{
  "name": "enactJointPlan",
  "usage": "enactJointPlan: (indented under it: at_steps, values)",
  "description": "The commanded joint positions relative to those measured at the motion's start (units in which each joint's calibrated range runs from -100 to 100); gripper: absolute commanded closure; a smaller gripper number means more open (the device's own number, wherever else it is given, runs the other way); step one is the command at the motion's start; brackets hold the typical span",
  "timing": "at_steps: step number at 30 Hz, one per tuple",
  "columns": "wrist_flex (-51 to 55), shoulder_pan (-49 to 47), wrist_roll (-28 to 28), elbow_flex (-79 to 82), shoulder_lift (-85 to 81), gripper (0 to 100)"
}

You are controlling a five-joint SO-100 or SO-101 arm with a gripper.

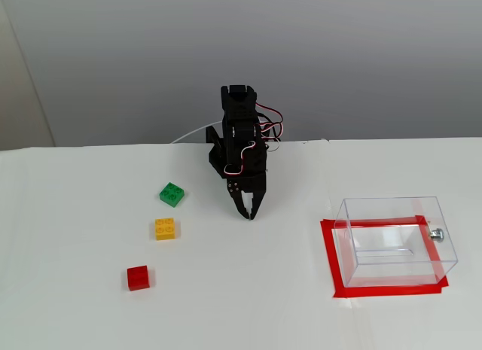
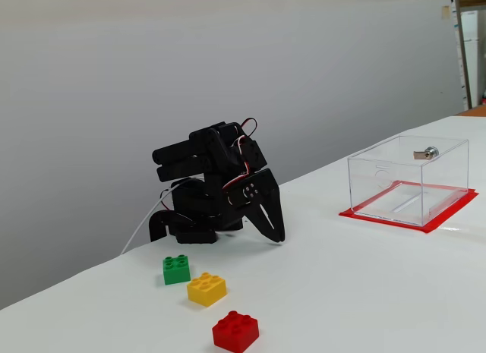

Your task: Pick the red lego brick and place it into the transparent box

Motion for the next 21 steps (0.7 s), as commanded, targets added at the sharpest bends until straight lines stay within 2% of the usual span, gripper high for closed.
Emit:
enactJointPlan:
  at_steps: [1,5,16,21]
  values:
    - [-0.1,-0.2,0.0,-1.4,-0.3,99]
    - [-0.1,-0.3,-0.1,-2.6,0.4,99]
    - [0.1,0.4,0.4,-18.3,0.4,99]
    - [0.0,4.0,0.4,-23.8,1.0,99]
